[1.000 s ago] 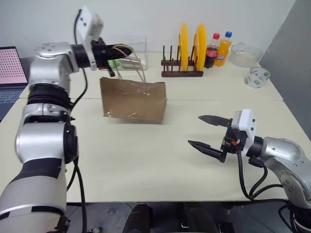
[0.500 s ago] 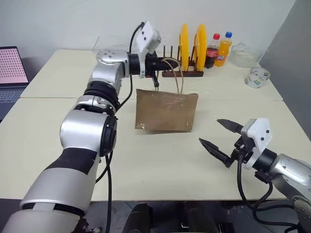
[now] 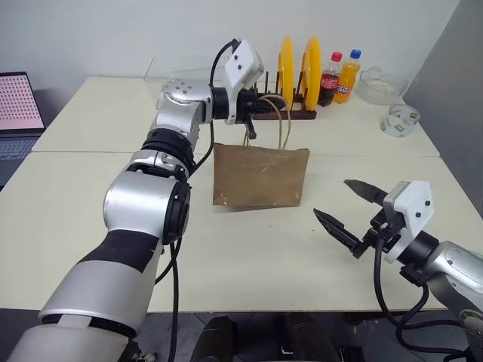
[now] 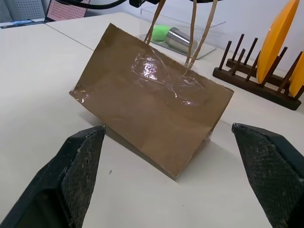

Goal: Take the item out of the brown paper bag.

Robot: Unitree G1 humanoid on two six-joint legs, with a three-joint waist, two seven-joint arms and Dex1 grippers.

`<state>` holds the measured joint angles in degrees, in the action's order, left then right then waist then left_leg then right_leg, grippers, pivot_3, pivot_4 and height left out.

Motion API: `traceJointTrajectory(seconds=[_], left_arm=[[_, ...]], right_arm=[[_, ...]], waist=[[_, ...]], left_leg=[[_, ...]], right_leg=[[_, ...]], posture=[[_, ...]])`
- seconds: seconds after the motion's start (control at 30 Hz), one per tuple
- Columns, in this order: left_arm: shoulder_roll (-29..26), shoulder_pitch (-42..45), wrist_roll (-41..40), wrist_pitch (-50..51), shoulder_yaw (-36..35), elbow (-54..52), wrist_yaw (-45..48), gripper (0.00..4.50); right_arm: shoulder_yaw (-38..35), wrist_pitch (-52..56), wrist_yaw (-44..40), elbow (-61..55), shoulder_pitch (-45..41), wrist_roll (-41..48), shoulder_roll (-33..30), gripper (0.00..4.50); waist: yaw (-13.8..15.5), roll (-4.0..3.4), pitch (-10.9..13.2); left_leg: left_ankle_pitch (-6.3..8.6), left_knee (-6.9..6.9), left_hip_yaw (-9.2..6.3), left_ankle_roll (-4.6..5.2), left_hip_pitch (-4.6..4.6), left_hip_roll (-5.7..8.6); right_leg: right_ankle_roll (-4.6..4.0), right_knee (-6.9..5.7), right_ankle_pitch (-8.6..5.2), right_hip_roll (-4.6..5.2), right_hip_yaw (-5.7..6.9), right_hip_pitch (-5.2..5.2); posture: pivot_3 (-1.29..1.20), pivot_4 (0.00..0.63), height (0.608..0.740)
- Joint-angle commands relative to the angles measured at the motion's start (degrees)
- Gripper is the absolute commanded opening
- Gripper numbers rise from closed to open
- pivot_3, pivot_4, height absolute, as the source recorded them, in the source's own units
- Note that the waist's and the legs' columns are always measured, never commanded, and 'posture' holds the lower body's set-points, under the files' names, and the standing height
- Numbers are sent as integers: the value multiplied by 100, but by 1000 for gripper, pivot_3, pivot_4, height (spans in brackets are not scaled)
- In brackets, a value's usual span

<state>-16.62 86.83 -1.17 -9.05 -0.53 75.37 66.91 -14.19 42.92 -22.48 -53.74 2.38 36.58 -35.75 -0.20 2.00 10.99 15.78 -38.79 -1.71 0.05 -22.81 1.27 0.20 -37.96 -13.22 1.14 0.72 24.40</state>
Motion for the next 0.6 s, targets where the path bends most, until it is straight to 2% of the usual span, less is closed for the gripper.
traceJointTrajectory(seconds=[0.03,0.6], left_arm=[[21,412,-4,-160,-164,-43,-145,38],[269,773,97,-315,-369,83,-854,38]], right_arm=[[-76,-68,86,-279,-20,41,-52,4500],[-94,-111,227,-308,38,36,-135,4500]], waist=[[0,0,0],[3,1,1]], left_leg=[[0,0,0,0,0,0],[0,-2,1,0,0,0]], right_leg=[[0,0,0,0,0,0],[0,-2,0,0,0,0]], posture=[[0,150,740],[0,150,740]])
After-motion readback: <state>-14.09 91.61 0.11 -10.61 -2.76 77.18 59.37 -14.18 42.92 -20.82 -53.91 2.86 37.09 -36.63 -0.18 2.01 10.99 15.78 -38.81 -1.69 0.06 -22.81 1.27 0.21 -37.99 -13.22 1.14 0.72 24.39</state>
